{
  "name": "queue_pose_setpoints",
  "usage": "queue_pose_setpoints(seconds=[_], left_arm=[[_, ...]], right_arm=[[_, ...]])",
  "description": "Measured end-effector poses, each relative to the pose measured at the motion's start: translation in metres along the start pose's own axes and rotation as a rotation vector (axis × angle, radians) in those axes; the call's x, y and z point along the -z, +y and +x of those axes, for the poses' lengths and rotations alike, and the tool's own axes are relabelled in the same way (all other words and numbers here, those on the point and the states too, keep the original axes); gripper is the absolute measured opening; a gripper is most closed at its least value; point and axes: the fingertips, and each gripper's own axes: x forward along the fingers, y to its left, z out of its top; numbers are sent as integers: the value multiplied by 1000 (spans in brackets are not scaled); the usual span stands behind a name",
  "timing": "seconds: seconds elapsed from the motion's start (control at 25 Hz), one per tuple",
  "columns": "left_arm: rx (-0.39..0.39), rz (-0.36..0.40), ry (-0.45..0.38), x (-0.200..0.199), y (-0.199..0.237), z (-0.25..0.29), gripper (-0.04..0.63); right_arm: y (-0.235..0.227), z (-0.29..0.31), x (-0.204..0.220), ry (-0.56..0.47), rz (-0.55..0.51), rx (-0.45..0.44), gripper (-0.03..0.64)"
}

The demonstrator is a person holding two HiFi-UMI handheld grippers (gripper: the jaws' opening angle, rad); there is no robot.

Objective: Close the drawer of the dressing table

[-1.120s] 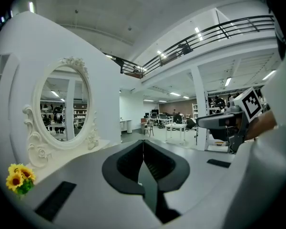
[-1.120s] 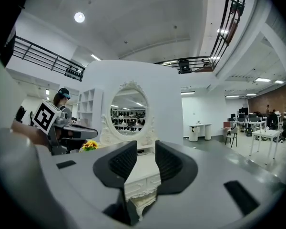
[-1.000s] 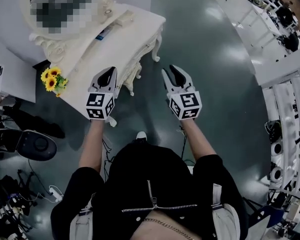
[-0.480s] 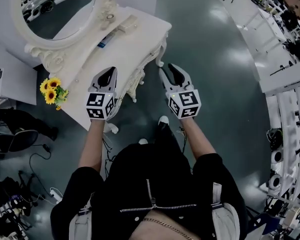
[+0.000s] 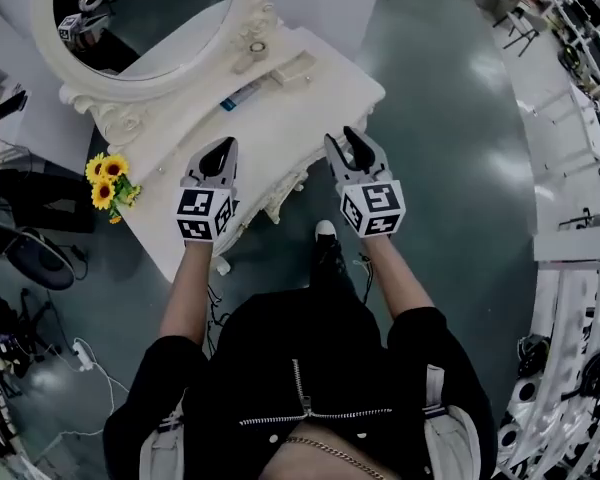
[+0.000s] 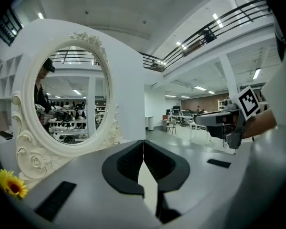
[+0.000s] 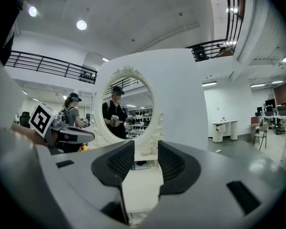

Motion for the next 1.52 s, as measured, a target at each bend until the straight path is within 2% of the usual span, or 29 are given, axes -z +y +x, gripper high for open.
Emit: queue_pose_setpoints(seconds=[0.36,0.64,0.92,1.2,1.52], left_arm=[[-262,-51,-5,-22,39,62,21],[-380,-86,-8,-28,54,98,21],[-421,-98,2,-24,78,117,21],[-411,-105,14,-22,97,141,21],[-374,-134,69,-2,105,160,21]], right_arm=[[-53,110,-24,-14,-40,-250,141],[-85,168,-31,-12,-71,-363,161],[-88,206,-29,-1,-62,-407,178],[-96,236,-25,19,-64,-405,178],[-107,254,22,127,-41,-387,187]])
